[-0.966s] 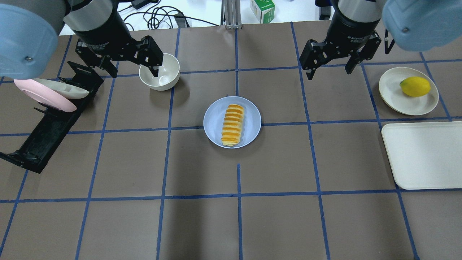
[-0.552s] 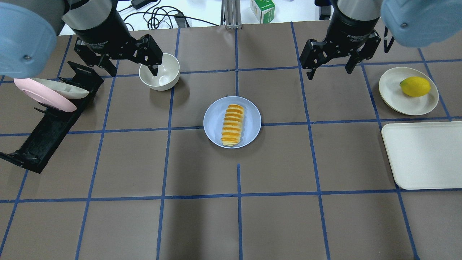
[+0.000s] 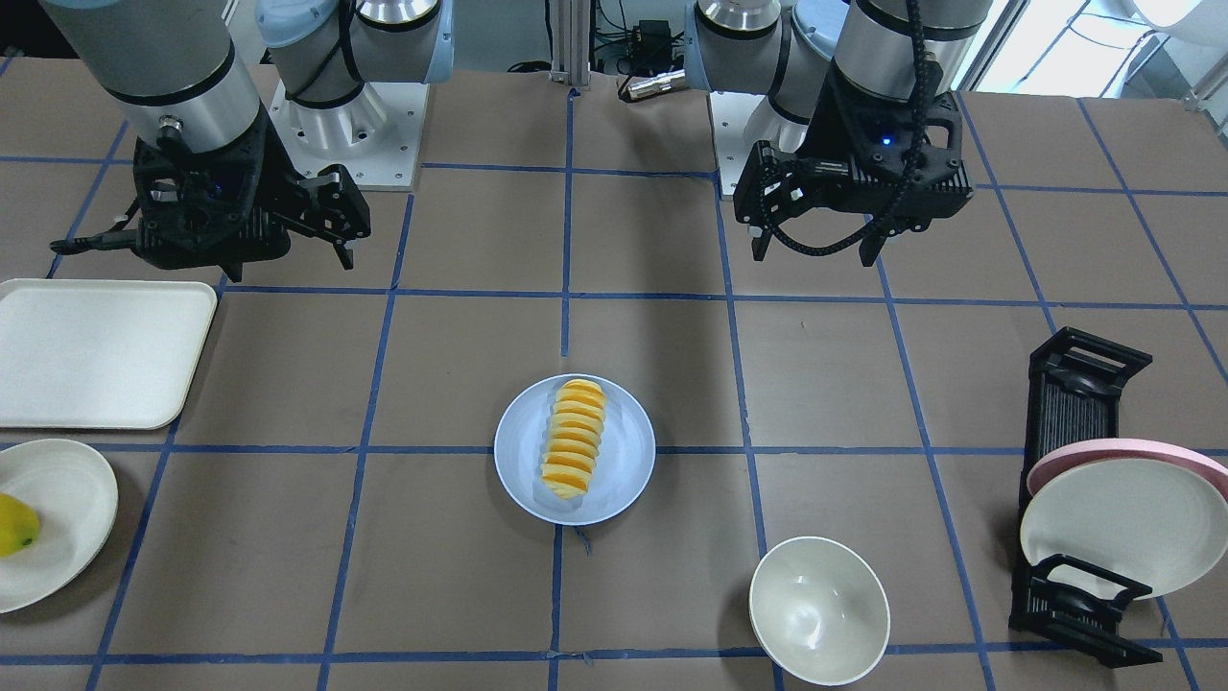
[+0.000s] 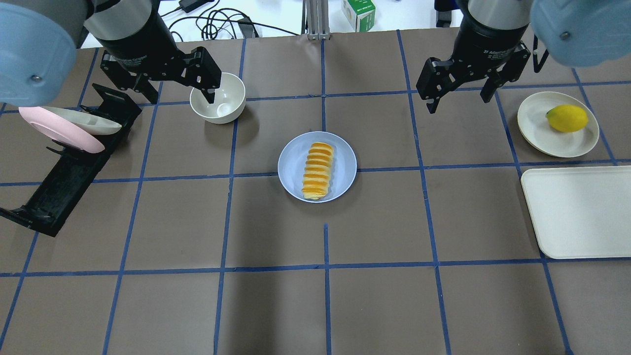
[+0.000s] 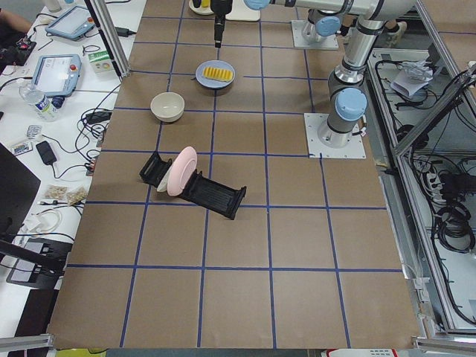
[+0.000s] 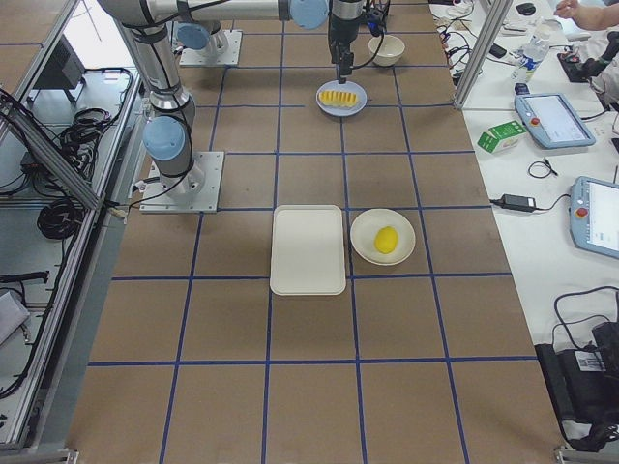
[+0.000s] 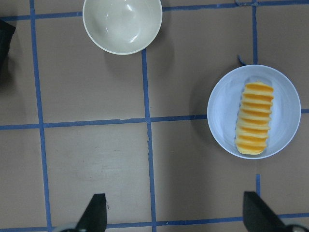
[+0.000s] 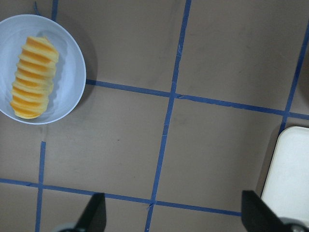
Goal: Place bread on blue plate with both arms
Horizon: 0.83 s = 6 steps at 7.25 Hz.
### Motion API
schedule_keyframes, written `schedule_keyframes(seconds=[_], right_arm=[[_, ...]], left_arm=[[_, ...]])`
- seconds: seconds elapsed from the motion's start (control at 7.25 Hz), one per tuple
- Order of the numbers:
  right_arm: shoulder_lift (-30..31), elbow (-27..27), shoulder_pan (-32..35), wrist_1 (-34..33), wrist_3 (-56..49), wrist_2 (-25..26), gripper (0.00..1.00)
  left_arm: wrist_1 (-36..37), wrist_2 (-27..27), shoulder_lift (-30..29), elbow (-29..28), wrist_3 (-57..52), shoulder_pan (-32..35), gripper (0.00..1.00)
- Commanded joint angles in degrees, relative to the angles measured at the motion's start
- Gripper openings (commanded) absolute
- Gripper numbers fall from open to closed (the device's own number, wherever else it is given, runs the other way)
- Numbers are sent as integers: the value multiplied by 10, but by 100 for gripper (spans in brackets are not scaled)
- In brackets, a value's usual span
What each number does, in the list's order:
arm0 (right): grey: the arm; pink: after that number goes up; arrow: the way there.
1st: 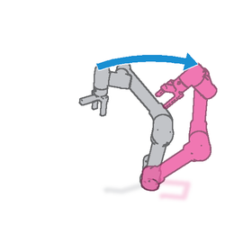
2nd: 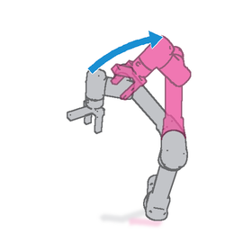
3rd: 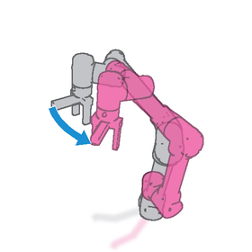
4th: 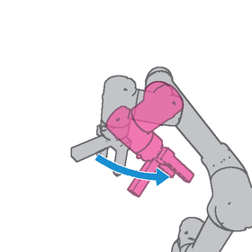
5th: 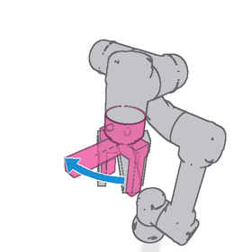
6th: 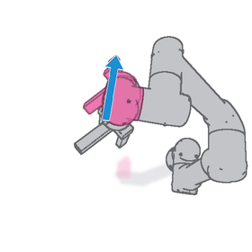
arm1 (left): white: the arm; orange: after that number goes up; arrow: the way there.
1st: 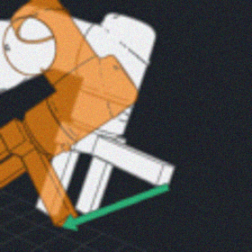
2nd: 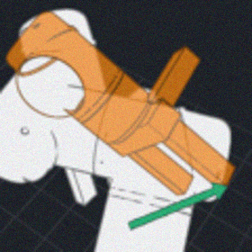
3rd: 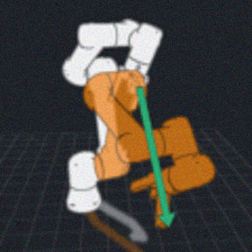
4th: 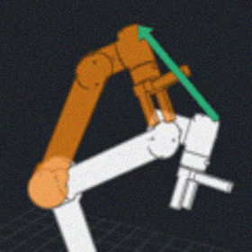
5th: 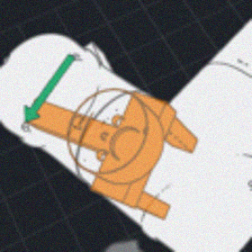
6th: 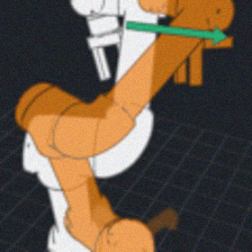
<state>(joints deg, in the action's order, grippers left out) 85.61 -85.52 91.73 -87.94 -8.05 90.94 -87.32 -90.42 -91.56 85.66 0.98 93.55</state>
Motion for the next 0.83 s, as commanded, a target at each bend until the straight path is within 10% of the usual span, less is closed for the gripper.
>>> schedule_keyframes(seconds=[0.0,0.69], right_arm=[[5,-8,0,0,7,-1,100],[7,-11,1,-6,6,-1,100]], left_arm=[[0,-2,1,-1,-2,0,100],[0,-2,4,-1,-2,0,100]])
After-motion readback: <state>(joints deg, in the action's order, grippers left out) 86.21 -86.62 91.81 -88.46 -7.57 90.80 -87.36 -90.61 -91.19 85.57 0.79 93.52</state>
